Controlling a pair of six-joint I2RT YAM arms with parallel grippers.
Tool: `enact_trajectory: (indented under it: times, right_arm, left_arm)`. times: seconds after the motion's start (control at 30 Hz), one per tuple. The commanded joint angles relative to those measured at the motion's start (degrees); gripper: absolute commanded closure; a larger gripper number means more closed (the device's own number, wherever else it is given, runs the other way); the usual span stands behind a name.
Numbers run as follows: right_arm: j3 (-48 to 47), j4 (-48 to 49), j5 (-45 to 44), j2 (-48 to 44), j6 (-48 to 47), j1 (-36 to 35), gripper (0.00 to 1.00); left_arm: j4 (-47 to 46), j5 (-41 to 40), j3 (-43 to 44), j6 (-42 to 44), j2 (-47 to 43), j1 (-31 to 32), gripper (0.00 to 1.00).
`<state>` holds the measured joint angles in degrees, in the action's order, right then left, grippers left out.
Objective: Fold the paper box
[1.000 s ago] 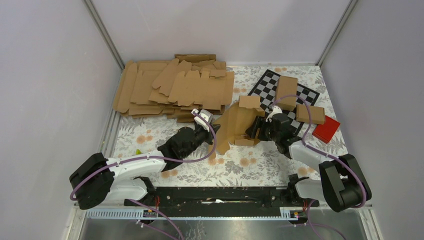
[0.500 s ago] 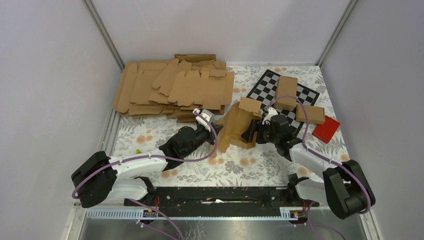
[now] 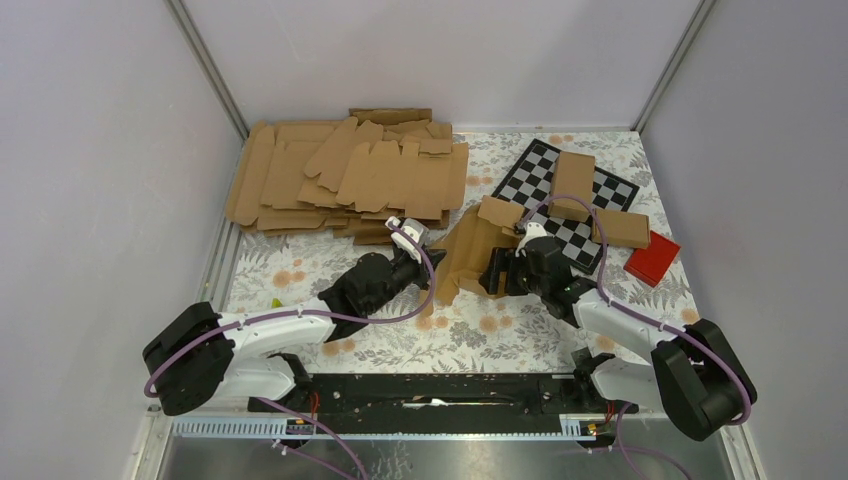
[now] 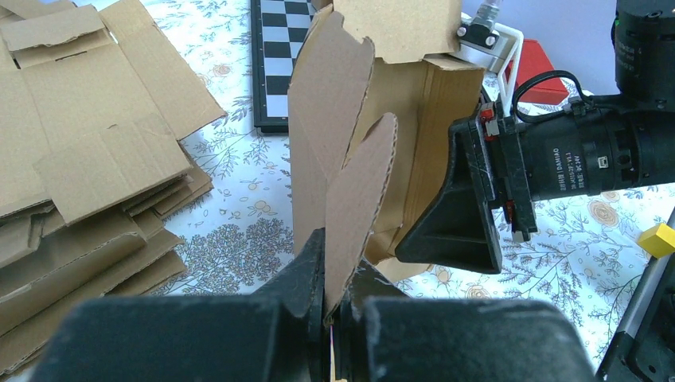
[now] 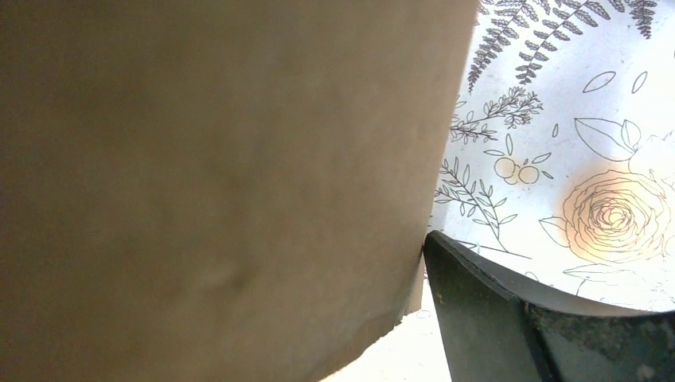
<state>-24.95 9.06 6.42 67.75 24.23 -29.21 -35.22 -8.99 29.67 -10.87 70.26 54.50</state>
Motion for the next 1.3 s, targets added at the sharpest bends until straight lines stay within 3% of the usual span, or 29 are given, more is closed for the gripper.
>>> enact_trajectory:
  times: [0.0,0.17,0.47,0.63,0.93,1.27]
  right_arm:
    - [-1.2,-3.4,-3.1,0.5,1.2,-1.5,0.18]
    - [-0.3,-2.3,-6.0,-1.0,4.7,-1.7,0.13]
    - [3.2,3.2,-11.0,-3.1,12.2,-1.7,0.20]
    - [0.3,-1.0,-8.3,0.1,6.6,-1.9,0.22]
    - [-0.4,-4.6,-1.8,-2.8,-1.1,-4.1,0.05]
    - [-2.5,-5.6,-4.6,1.2,-2.2,-7.4,0.08]
  left_arm:
    - [-1.7,1.2,2.0,-0.8,-0.6,0.4,1.00]
    - [-1.7,1.4,2.4,-1.1,-0.3,0.4,1.00]
    - [-1.5,1.1,2.3,-1.2,-0.6,0.3,1.00]
    - [-1.6,0.6,1.9,-1.3,-1.1,0.3,1.00]
    - [-1.5,0.9,1.7,-1.8,-1.3,0.4,1.00]
    - [-1.1,1.3,1.7,-2.3,-1.4,0.4,1.00]
